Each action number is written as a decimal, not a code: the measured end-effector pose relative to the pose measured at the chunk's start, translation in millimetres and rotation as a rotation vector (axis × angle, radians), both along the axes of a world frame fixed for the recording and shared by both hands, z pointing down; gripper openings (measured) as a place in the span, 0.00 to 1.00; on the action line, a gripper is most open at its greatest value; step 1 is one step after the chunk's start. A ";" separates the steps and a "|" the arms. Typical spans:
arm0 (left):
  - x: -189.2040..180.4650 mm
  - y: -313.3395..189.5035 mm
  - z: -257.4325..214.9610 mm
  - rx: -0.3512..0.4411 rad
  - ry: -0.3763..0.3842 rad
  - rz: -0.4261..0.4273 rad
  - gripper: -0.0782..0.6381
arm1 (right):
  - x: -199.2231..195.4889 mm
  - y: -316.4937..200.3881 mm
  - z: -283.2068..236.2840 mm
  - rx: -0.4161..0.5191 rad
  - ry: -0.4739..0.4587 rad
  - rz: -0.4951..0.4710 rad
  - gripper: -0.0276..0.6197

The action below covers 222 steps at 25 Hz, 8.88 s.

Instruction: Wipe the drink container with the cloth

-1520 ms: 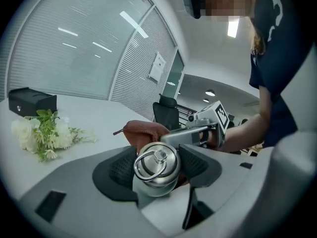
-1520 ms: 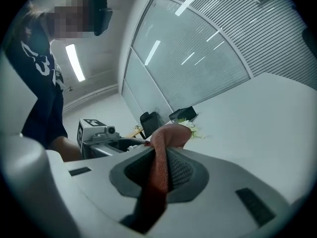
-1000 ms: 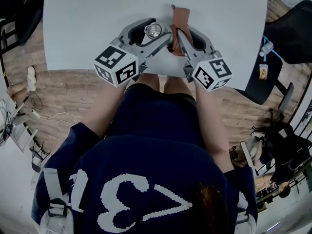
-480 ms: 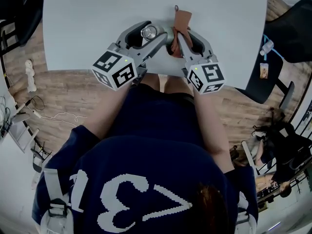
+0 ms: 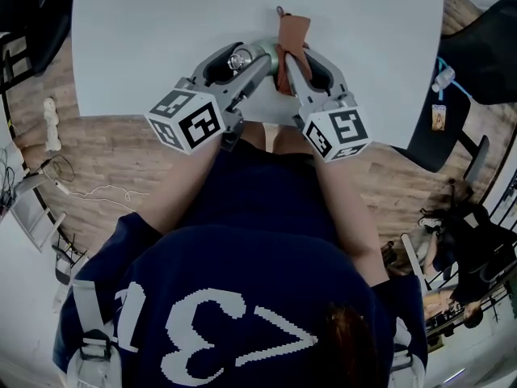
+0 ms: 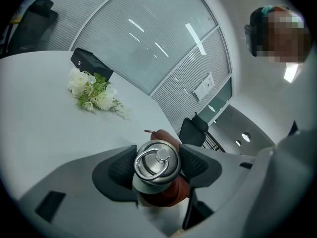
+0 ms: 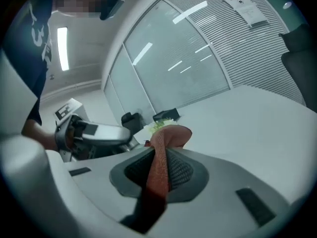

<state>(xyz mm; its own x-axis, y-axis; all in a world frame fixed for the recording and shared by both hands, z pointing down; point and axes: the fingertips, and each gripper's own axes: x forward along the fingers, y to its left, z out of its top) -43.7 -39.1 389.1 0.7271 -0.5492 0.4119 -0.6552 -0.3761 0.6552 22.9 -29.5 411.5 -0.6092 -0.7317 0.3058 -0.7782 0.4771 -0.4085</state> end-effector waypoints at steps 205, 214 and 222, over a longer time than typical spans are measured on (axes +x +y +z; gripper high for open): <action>26.6 75.3 -3.6 0.627 -0.392 0.795 0.48 | -63.1 1.3 -34.2 -0.132 -0.020 -0.935 0.16; 36.5 83.0 -2.9 0.687 -0.442 0.845 0.48 | -37.8 -13.6 32.4 -0.258 0.226 -1.022 0.16; 40.3 84.9 -4.3 0.713 -0.447 0.865 0.48 | -55.8 0.8 8.9 -0.276 0.172 -1.179 0.16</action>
